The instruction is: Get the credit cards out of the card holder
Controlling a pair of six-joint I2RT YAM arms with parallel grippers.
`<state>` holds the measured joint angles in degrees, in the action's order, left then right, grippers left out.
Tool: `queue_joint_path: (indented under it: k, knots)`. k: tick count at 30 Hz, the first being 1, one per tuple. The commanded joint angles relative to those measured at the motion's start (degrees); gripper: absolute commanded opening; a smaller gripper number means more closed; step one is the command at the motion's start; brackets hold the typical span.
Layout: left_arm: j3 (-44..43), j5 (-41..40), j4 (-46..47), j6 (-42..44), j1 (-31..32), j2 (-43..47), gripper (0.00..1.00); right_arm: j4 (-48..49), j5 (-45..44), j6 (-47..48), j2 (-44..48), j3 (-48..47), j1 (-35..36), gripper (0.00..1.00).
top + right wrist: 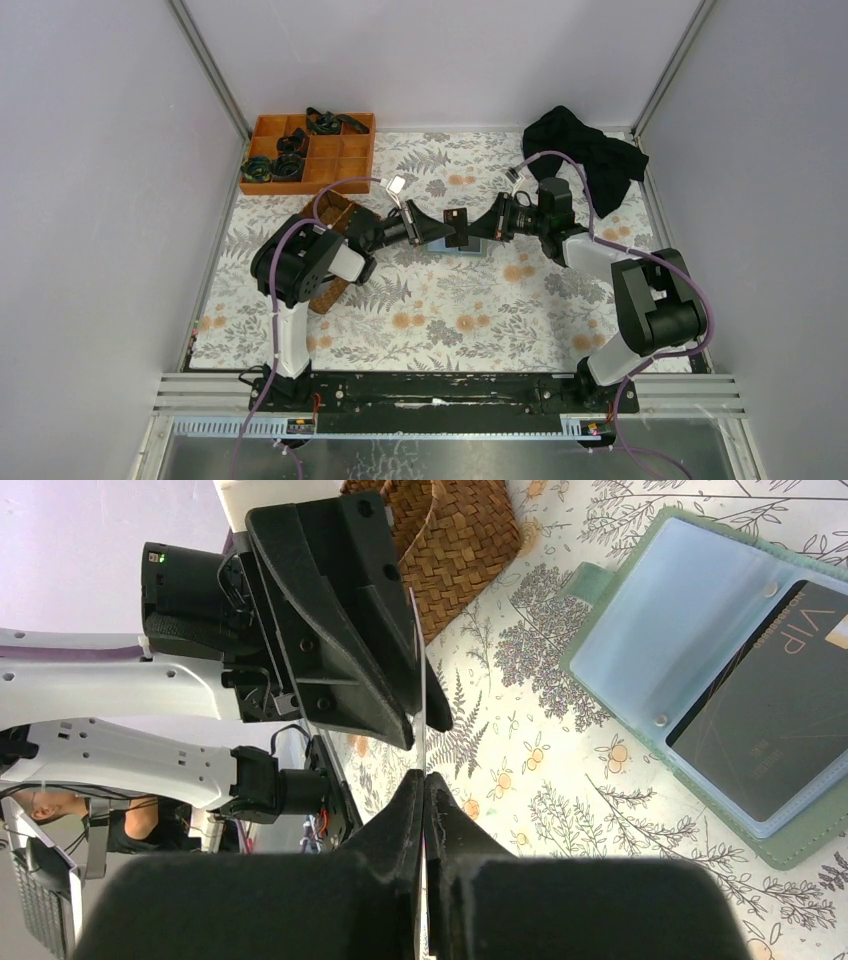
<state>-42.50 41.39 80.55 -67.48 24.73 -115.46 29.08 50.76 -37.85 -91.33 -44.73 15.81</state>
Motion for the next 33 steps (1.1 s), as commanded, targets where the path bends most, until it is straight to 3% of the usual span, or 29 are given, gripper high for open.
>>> queue_joint_path:
  k: [1,3,6,11,13,17,22,27,33]
  knots:
    - [-1.9,1.4,6.6,-1.9,0.4,0.2,0.15,2.6,2.5,-0.4,-0.7,-1.5,0.4,0.00]
    - [-1.9,1.8,8.2,-3.2,0.4,-0.2,0.02,1.9,2.3,-0.1,-0.7,-1.6,0.4,0.00]
    - [-1.4,1.7,10.0,-4.6,0.3,-0.1,0.00,1.8,1.8,-0.1,-0.6,-1.8,0.4,0.03]
    - [0.4,0.0,6.2,-3.6,-0.5,3.3,0.00,-3.3,-6.4,1.8,1.8,-1.9,0.4,0.63]
    - [2.1,-2.1,2.8,-2.2,-1.4,6.2,0.00,-7.9,-12.5,4.0,3.0,-2.2,0.4,0.77]
    - [6.3,-11.4,-9.6,2.4,-2.9,15.8,0.00,-13.7,-17.7,6.7,2.4,-3.2,0.4,0.79]
    - [2.7,-35.3,-49.1,16.2,-2.1,31.4,0.00,-15.8,-17.5,4.7,-2.0,-3.6,0.4,0.77]
    - [-3.3,-53.2,-73.0,13.1,-2.4,36.6,0.00,-16.0,-15.3,3.4,-6.3,-3.7,0.4,0.77]
    - [-0.3,-58.8,-77.8,1.2,-2.8,37.4,0.00,-12.8,-12.4,1.2,-8.2,-2.9,0.4,0.76]
